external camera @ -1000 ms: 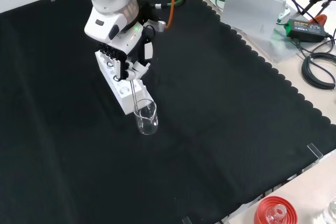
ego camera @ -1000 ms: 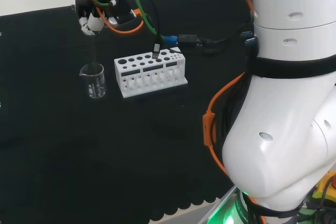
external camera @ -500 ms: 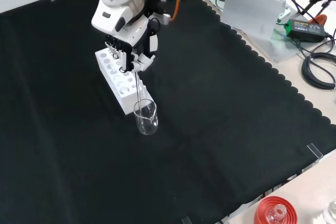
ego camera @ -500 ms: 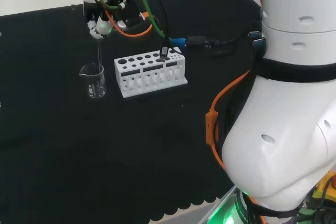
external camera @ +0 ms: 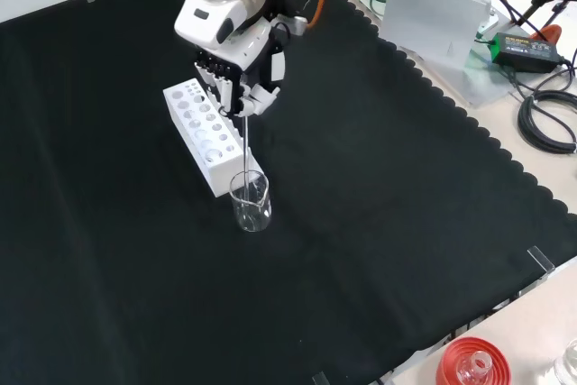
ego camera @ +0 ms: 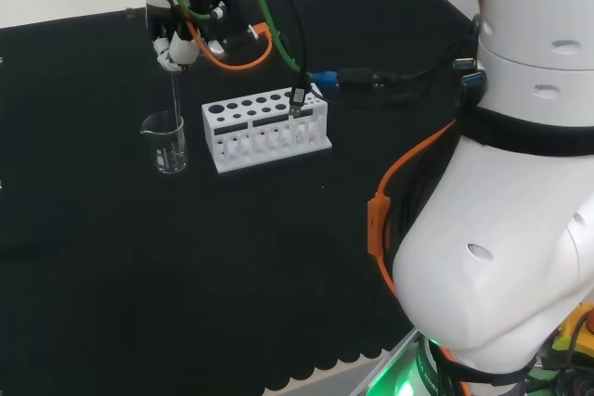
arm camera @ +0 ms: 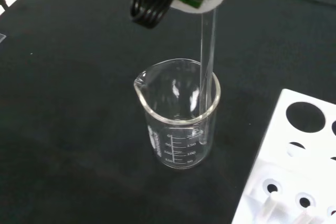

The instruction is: Stir in the beaker to the left of the white test tube rack with the glass rod.

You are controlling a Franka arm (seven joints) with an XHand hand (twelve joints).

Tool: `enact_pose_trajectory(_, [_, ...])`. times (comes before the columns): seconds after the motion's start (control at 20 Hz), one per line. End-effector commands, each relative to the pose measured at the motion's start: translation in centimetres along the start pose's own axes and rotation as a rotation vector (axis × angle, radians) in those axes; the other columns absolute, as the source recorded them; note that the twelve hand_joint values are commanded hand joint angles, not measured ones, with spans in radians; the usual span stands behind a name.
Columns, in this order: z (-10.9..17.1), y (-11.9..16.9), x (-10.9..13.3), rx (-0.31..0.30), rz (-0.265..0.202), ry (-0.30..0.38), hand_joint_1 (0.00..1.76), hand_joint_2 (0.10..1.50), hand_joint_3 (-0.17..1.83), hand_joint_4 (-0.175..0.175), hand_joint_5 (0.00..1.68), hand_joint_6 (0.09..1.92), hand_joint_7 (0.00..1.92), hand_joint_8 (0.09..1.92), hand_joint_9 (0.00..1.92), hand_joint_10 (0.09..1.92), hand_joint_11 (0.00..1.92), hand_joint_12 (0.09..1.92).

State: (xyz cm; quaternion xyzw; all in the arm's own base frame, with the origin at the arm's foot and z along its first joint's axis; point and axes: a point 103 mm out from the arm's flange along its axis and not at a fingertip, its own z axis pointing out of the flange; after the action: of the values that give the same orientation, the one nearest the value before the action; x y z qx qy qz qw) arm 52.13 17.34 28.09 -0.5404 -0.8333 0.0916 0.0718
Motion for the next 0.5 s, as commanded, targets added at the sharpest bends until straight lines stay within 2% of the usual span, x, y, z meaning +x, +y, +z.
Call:
enact_pose_trajectory(0.05, [-0.72,-1.25,2.46,-0.008,-0.019,0.011,1.19,0.72,0.76,-0.175,1.04,1.1,1.51,0.75,1.74,0.53,1.59,0.78])
enact_pose_trajectory(0.5, [-0.78,-1.71,3.31,-0.008,-0.047,0.0,1.19,0.72,0.76,-0.175,1.04,1.1,1.52,0.75,1.74,0.53,1.59,0.78])
